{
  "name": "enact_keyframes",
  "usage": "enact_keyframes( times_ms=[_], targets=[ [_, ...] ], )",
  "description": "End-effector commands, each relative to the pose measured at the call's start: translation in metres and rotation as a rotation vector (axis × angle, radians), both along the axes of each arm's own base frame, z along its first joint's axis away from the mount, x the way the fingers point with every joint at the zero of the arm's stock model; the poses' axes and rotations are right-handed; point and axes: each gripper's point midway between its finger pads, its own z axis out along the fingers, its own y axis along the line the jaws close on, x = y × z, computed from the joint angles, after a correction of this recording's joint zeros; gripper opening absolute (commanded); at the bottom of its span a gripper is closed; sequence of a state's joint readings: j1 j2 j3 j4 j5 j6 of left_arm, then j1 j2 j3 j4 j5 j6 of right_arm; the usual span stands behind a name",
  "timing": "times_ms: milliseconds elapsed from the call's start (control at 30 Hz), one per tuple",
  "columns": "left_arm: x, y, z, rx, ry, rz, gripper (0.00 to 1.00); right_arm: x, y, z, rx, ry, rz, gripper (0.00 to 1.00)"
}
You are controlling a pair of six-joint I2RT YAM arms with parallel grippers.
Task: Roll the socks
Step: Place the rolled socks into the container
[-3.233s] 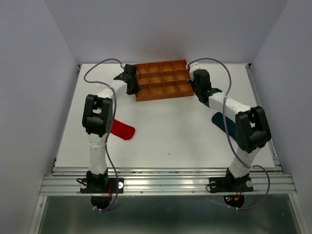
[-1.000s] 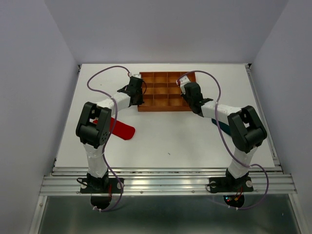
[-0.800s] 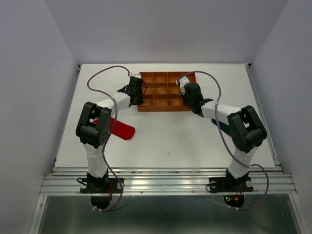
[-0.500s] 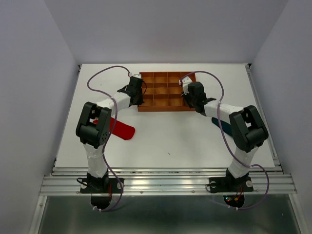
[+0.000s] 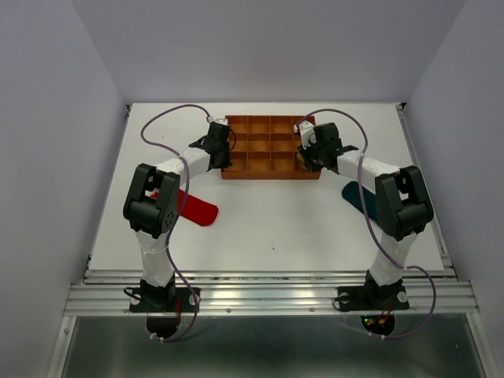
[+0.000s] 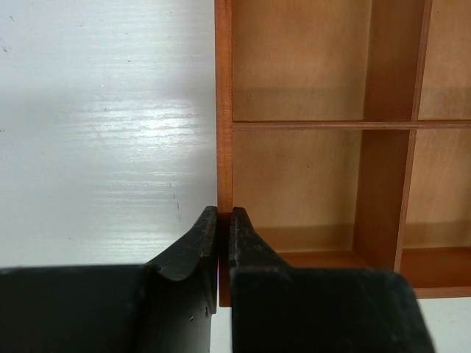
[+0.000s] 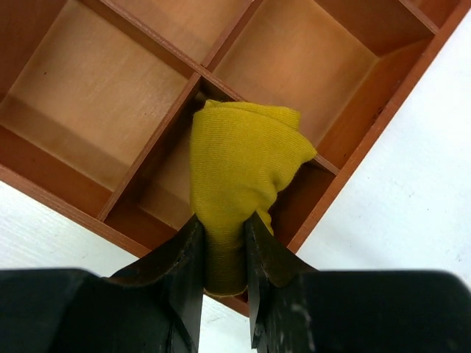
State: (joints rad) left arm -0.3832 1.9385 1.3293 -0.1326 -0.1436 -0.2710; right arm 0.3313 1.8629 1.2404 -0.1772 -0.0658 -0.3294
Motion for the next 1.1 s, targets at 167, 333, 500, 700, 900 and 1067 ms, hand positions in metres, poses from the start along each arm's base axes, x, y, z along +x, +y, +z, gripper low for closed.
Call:
enact_keyframes(
  times_ms=[167,333,500,700,900,1067],
  targets=[
    [-0.004,0.021,-0.022,0.067,0.073,0.028,0.0,-0.013,0.008,-0.033,-0.016,0.182,0.115,0.01],
    [-0.005,0.019,-0.025,0.066,0.078,0.015,0.0,-0.008,0.011,-0.037,-0.016,0.182,0.136,0.01],
    [-0.004,0.017,-0.024,0.059,0.075,0.003,0.0,-0.007,0.011,-0.052,-0.029,0.207,0.148,0.01],
    [-0.004,0.018,-0.024,0.066,0.071,0.005,0.0,-0.016,0.011,-0.047,-0.03,0.2,0.184,0.01],
    [-0.003,0.017,-0.025,0.066,0.075,0.002,0.0,-0.019,0.012,-0.05,-0.029,0.214,0.207,0.13],
    [-0.003,0.02,-0.022,0.075,0.066,0.009,0.0,-0.01,0.009,-0.041,-0.042,0.188,0.165,0.3]
  ],
)
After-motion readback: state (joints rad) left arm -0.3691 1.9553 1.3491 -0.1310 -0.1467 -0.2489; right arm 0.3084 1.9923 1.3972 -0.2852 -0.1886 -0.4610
